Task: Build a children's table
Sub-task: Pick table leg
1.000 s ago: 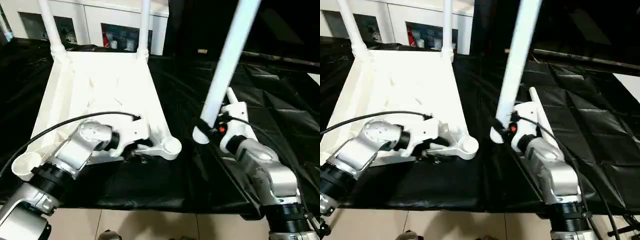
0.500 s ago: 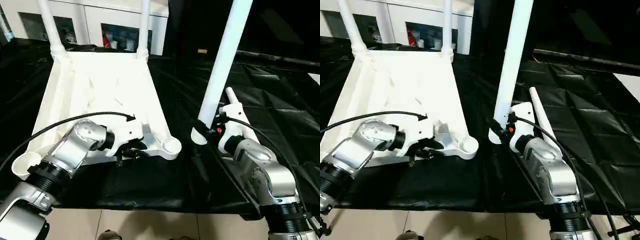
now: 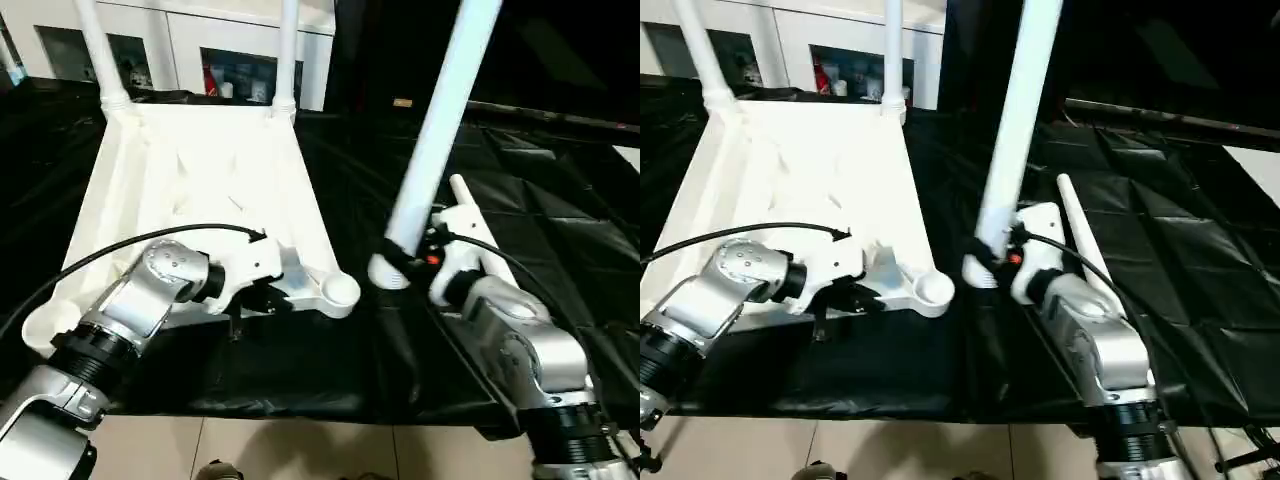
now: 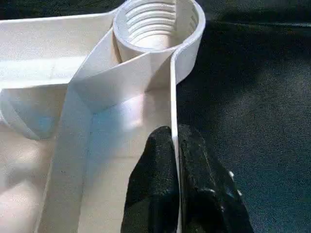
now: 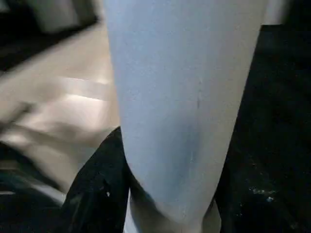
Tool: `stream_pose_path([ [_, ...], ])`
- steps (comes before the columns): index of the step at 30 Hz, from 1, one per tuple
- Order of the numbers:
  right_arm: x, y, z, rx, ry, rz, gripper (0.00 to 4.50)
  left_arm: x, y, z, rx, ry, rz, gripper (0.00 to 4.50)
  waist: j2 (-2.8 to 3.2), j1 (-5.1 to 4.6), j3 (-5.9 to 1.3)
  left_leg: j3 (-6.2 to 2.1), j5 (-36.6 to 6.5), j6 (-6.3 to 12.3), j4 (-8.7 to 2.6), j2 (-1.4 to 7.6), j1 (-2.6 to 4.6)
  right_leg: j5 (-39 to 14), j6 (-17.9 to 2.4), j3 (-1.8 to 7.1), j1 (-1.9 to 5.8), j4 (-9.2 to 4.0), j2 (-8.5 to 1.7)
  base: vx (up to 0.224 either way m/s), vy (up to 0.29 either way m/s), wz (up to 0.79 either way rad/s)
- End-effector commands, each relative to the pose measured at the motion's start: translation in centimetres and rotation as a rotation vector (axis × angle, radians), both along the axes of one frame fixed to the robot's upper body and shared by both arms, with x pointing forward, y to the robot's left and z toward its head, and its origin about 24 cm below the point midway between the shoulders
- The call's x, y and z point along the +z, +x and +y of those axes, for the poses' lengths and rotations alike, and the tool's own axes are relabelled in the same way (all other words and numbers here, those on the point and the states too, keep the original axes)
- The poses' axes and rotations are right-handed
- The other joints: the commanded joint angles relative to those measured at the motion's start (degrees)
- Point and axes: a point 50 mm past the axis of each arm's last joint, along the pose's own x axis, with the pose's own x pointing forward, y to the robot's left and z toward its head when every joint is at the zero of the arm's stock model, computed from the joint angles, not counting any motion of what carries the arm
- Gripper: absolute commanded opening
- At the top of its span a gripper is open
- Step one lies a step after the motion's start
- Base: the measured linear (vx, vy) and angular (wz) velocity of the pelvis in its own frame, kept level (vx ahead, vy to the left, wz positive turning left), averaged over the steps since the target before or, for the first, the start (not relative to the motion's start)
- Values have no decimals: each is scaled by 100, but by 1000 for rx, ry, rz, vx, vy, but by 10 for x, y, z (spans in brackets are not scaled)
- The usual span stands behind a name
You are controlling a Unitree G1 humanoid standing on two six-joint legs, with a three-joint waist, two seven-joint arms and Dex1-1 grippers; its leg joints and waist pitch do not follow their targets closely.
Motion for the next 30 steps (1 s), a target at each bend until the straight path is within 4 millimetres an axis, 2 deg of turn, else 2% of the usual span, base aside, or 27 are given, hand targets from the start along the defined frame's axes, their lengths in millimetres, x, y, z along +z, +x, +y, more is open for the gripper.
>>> stream_pose_path([
  [1,17,-1,5,99,45,-32,191,-3,3,-9,13,-9,-21,0,147,1,-405,5,-1658,-260,-424,79,102,-1450,-911,154,225,-444,-322,0,0,0],
  [2,14,2,5,117,6,-26,191,-3,3,-22,-9,-34,-24,0,136,8,-406,2,-1635,-265,-417,83,95,-1473,-918,151,231,-441,-335,0,0,0],
  [4,14,3,5,116,2,-26,191,-3,2,-22,-11,-36,-24,0,128,29,-408,12,-1575,-266,-413,74,92,-1577,-871,161,226,-455,-350,0,0,0],
  [5,11,6,4,106,-12,-18,191,-4,3,-28,-13,-48,-26,0,150,35,-413,6,-1528,-281,-417,73,82,-1607,-849,163,233,-454,-357,0,0,0],
  [8,1,12,4,110,-55,8,191,-5,4,-38,-10,-62,-25,0,139,52,-428,26,-1452,-285,-397,63,86,-1482,-905,159,226,-456,-344,0,0,0],
  [10,-4,13,3,109,-91,17,191,-6,5,-39,-4,-65,-21,0,128,76,-437,25,-1313,-254,-395,60,67,-1364,-891,160,259,-444,-352,0,0,0],
  [13,-7,15,1,105,-113,27,191,-6,6,-39,3,-69,-19,0,125,92,-442,34,-1204,-207,-388,56,62,-1271,-888,159,264,-438,-351,0,0,0],
  [17,-12,19,-1,93,-112,42,191,-8,7,-37,11,-71,-14,0,140,95,-428,25,-1384,-220,-401,64,70,-1635,-830,156,243,-471,-361,0,0,0],
  [22,-18,27,3,92,-73,59,191,-10,5,-32,22,-68,5,0,138,75,-432,25,-1442,-214,-401,63,73,-1661,-882,151,233,-475,-358,0,0,0],
  [24,-20,27,5,113,-67,74,191,-11,5,-32,24,-65,0,0,104,87,-441,27,-1369,-183,-401,70,65,-1567,-884,151,248,-463,-361,0,0,0],
  [26,-23,28,7,129,-76,85,191,-11,6,-32,27,-64,-2,0,120,83,-438,27,-1301,-170,-403,68,61,-1435,-919,145,248,-445,-353,0,0,0],
  [28,-25,28,8,145,-82,92,191,-11,6,-32,30,-68,-3,0,102,78,-429,32,-1366,-174,-405,66,62,-1567,-907,145,245,-464,-358,0,0,0],
  [30,-28,29,9,153,-92,94,191,-10,6,-32,31,-68,-3,0,113,81,-424,28,-1424,-179,-408,67,66,-1727,-868,147,240,-478,-367,0,0,0],
])
